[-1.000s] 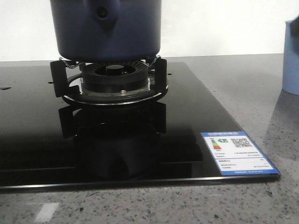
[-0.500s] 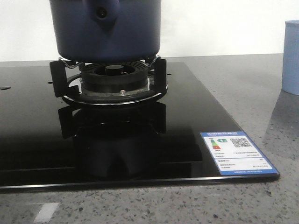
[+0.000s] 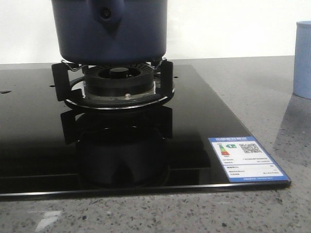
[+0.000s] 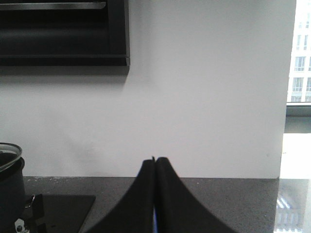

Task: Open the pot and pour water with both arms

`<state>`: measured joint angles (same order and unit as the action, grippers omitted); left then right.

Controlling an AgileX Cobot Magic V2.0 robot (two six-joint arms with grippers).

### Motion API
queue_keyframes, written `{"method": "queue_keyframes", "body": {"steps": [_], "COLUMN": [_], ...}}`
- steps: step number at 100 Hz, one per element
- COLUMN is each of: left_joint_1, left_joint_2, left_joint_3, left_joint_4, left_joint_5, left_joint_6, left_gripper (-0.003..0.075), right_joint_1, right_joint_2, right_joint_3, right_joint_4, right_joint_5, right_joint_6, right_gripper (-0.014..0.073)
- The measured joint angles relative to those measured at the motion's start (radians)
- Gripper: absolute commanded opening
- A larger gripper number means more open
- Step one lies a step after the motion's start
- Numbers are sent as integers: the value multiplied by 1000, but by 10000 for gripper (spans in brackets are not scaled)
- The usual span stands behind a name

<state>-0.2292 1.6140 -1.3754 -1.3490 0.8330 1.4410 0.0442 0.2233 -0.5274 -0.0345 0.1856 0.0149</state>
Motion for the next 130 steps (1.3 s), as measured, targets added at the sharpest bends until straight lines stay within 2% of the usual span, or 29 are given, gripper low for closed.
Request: {"method": "queue_keyframes", "body": {"steps": [28, 35, 45, 52, 79, 86, 98, 115, 130], "left_joint_1": [0, 0, 0, 0, 0, 3, 26, 67, 79], "left_joint_2": [9, 9, 9, 9, 9, -4, -84, -337, -580], "left_joint_3": [1, 1, 1, 1, 1, -6, -15, 13, 153], "left_joint_4": [-4, -4, -4, -7, -26, -26, -30, -39, -9], "left_joint_5": [-6, -6, -8, -11, -15, -11, -14, -88, -214], "left_joint_6": [8, 10, 10, 10, 10, 10, 3, -58, -98], "left_gripper": [298, 349, 465, 503, 500, 465, 331, 220, 91], "right_joint_1": [0, 0, 0, 0, 0, 0, 0, 0, 0], "right_joint_2": [0, 0, 0, 0, 0, 0, 0, 0, 0], "right_joint_3": [0, 0, 0, 0, 0, 0, 0, 0, 28], "right_joint_4": [0, 0, 0, 2, 4, 4, 4, 4, 4], "right_joint_5": [16, 18, 18, 20, 20, 20, 22, 52, 64], "right_joint_6": [0, 0, 0, 2, 2, 2, 2, 0, -77], "right_gripper": [-66, -67, -67, -66, -67, -66, -67, -71, -74]}}
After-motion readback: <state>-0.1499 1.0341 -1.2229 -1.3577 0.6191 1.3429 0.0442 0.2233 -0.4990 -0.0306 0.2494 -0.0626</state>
